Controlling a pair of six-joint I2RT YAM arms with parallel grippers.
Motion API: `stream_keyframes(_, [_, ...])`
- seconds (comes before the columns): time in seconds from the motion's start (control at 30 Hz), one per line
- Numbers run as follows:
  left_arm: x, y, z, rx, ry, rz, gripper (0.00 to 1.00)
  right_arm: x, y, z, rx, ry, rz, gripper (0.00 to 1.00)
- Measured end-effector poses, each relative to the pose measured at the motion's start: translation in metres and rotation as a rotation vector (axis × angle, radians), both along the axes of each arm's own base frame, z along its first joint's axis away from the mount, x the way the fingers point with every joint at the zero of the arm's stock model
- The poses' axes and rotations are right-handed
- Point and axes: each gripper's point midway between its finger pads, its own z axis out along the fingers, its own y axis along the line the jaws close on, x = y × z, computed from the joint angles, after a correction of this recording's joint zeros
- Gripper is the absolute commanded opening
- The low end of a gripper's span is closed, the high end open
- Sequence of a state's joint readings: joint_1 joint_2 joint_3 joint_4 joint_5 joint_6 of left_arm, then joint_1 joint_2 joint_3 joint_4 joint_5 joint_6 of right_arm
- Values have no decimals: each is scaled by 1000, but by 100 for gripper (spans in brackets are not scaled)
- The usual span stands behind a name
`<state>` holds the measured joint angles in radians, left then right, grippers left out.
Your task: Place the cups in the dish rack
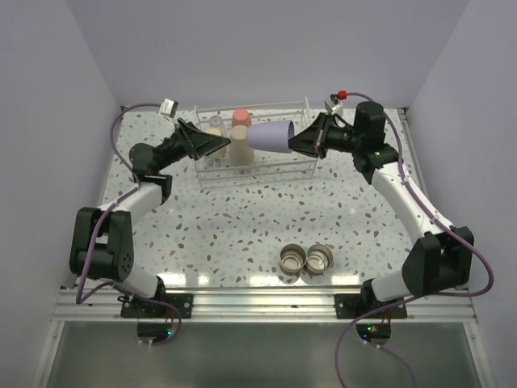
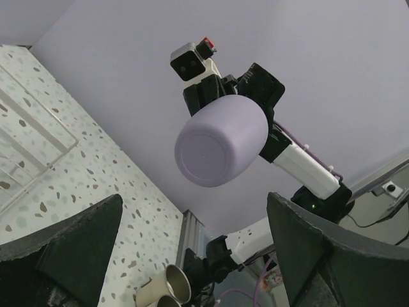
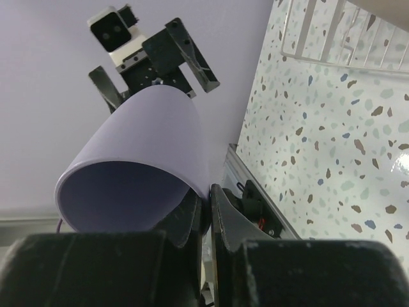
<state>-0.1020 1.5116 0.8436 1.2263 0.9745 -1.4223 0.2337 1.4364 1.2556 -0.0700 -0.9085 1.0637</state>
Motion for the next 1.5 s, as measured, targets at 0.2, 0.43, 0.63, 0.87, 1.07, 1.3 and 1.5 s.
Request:
stream_keyframes(0.2, [9,-1,-17,-41,148,-36,96,4,7,-1,16,7,10,0])
stream_keyframes(0.43, [5,-6,-13,-58,165,-60,95,-3,32,-8,17,27,65,0])
stream_keyframes(0.63, [-4,-22,-3,-50,125,-111,93,-3,59,-15,19,45,115,0])
stream_keyframes(0.87, [-11,-32,0,-36,90,-143,90,1,69,-14,32,43,123,0])
stream_keyframes(1.07, [-13,-32,0,-35,85,-144,86,4,70,-5,58,25,118,0])
stream_keyframes(1.3, [-14,-32,5,-30,51,-138,86,4,70,-2,67,16,118,0])
stream_keyframes(1.5, [-16,-31,8,-23,16,-131,87,4,70,-6,56,11,121,0])
